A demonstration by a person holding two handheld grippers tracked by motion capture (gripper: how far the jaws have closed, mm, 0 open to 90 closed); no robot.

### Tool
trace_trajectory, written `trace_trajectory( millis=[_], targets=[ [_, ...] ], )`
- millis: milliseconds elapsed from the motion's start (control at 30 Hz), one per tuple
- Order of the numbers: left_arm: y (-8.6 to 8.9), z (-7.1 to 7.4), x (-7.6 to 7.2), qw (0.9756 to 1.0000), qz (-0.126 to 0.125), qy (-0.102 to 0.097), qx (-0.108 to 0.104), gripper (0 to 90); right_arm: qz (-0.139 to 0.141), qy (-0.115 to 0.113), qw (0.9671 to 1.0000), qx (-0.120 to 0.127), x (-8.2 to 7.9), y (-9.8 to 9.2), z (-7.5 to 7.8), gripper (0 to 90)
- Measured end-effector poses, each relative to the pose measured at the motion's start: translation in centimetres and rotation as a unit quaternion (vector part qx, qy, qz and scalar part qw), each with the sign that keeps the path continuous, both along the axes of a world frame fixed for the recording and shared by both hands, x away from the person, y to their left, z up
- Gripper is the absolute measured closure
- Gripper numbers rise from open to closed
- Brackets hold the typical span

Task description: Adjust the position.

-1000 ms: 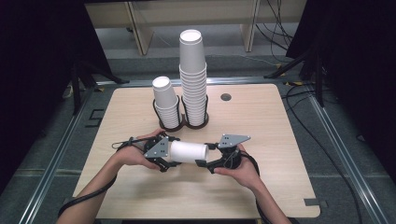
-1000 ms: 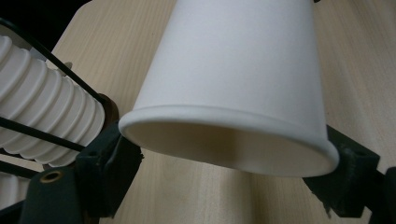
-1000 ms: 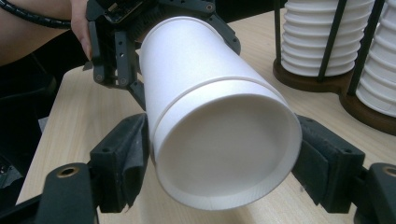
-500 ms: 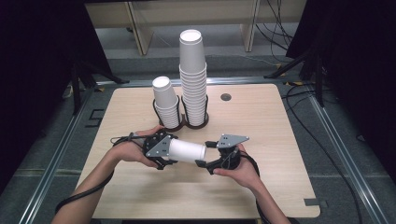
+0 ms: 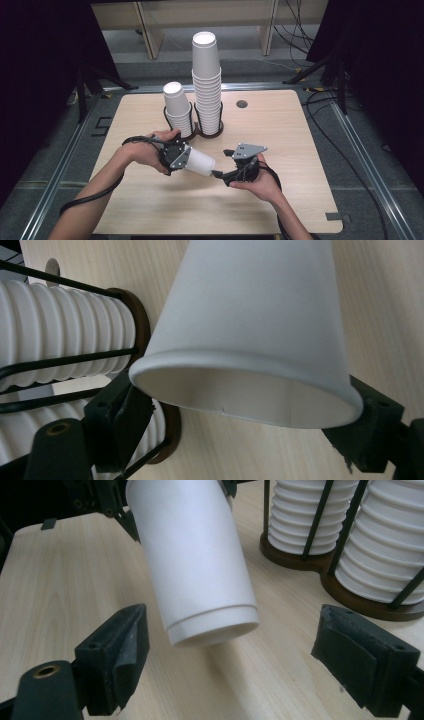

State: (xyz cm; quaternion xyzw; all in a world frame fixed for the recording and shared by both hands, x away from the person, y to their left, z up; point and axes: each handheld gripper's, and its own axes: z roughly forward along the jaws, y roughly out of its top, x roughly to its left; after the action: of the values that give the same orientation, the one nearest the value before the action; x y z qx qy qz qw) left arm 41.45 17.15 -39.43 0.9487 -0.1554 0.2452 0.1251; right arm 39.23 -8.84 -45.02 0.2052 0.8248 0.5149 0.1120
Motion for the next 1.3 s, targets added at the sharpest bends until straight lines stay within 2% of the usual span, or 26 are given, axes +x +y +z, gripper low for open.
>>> trace_trajectory(
  millis=[67,167,200,233,267,300,367,433,533,600,667,700,733,800,867,900,967,1000,1067,1100,1133,1167,1200,1233,1300],
  targets=[
    [-0.4,0.6,0.0,0.9999,-0.004,0.001,0.015,18.8,0.002,0.0,1.0,-0.004,0.0,-0.1,0.2,15.2],
    [-0.9,1.3,0.0,0.9984,-0.014,-0.005,0.055,18.8,0.001,-0.004,0.9999,-0.013,0.0,0.0,0.3,15.5],
    [-1.1,1.5,0.0,0.9975,-0.017,-0.004,0.068,18.8,0.004,-0.009,0.9998,-0.016,0.1,0.0,0.3,15.5],
    [-1.3,1.7,0.0,0.9966,-0.019,-0.003,0.08,18.8,0.002,0.001,0.9998,-0.018,0.0,0.1,0.3,15.6],
    [-1.5,1.9,0.0,0.996,-0.021,-0.004,0.086,18.8,0.0,0.0,0.9998,-0.021,-0.1,0.3,0.3,15.7],
    [-1.6,2.0,0.0,0.9952,-0.023,-0.006,0.095,18.8,0.0,-0.007,0.9997,-0.024,0.0,0.3,0.3,15.9],
    [-2.0,2.4,0.2,0.9927,-0.029,-0.017,0.116,18.8,0.002,0.0,0.9995,-0.03,-0.1,0.6,0.3,16.5],
    [-2.2,2.5,0.2,0.9916,-0.025,-0.013,0.126,18.8,0.007,-0.012,0.999,-0.043,0.0,0.8,0.3,18.6],
    [-2.8,2.6,0.2,0.9879,-0.028,-0.016,0.152,18.8,0.012,-0.008,0.9984,-0.054,-0.2,1.3,0.4,20.3],
    [-3.1,2.6,0.2,0.9865,-0.03,-0.016,0.16,18.8,0.019,-0.027,0.9973,-0.065,0.0,1.7,0.6,21.0],
    [-3.4,2.6,0.2,0.9856,-0.033,-0.015,0.165,18.8,0.02,-0.022,0.9971,-0.07,-0.1,2.1,0.7,21.7],
    [-3.5,2.6,0.2,0.9856,-0.035,-0.016,0.165,18.8,0.023,-0.032,0.9964,-0.075,0.0,2.2,0.8,21.9],
    [-3.7,2.6,0.2,0.9856,-0.036,-0.015,0.164,18.8,0.023,-0.023,0.9965,-0.077,0.0,2.5,0.8,22.2],
    [-3.8,2.6,0.2,0.9858,-0.036,-0.015,0.164,18.8,0.026,-0.026,0.9962,-0.079,0.0,2.9,0.9,22.8],
    [-3.9,2.6,0.2,0.9855,-0.036,-0.014,0.165,18.8,0.032,-0.039,0.9953,-0.083,0.2,3.3,0.9,22.8],
    [-3.9,2.6,0.2,0.9854,-0.036,-0.013,0.166,18.8,0.032,-0.027,0.996,-0.079,0.2,3.5,0.8,22.9],
    [-3.9,2.6,0.2,0.9849,-0.037,-0.013,0.169,18.8,0.034,-0.027,0.9958,-0.08,0.3,3.8,0.8,22.9],
    [-3.9,2.6,0.3,0.9846,-0.037,-0.013,0.171,18.8,0.028,-0.017,0.9963,-0.079,0.2,3.9,0.8,22.9],
    [-3.9,2.6,0.3,0.9846,-0.037,-0.014,0.17,18.8,0.036,-0.033,0.9954,-0.082,0.5,4.1,0.7,22.8],
    [-3.9,2.7,0.3,0.9846,-0.037,-0.015,0.17,18.8,0.03,-0.017,0.9963,-0.079,0.4,4.2,0.7,22.8],
    [-3.9,2.7,0.3,0.9844,-0.037,-0.015,0.171,18.8,0.03,-0.015,0.9964,-0.078,0.4,4.4,0.6,22.7],
    [-3.9,2.7,0.3,0.9844,-0.037,-0.015,0.171,18.7,0.039,-0.033,0.9951,-0.084,0.7,4.5,0.6,22.8],
    [-4.0,2.7,0.3,0.9841,-0.039,-0.015,0.173,18.8,0.039,-0.032,0.9952,-0.084,0.7,4.6,0.6,22.6],
    [-4.0,2.7,0.3,0.9844,-0.038,-0.015,0.171,18.7,0.034,-0.014,0.9961,-0.08,0.5,4.8,0.5,22.6],
    [-4.1,2.7,0.3,0.9846,-0.041,-0.016,0.169,18.7,0.034,-0.013,0.9961,-0.08,0.6,5.0,0.4,22.6]
  ],
)
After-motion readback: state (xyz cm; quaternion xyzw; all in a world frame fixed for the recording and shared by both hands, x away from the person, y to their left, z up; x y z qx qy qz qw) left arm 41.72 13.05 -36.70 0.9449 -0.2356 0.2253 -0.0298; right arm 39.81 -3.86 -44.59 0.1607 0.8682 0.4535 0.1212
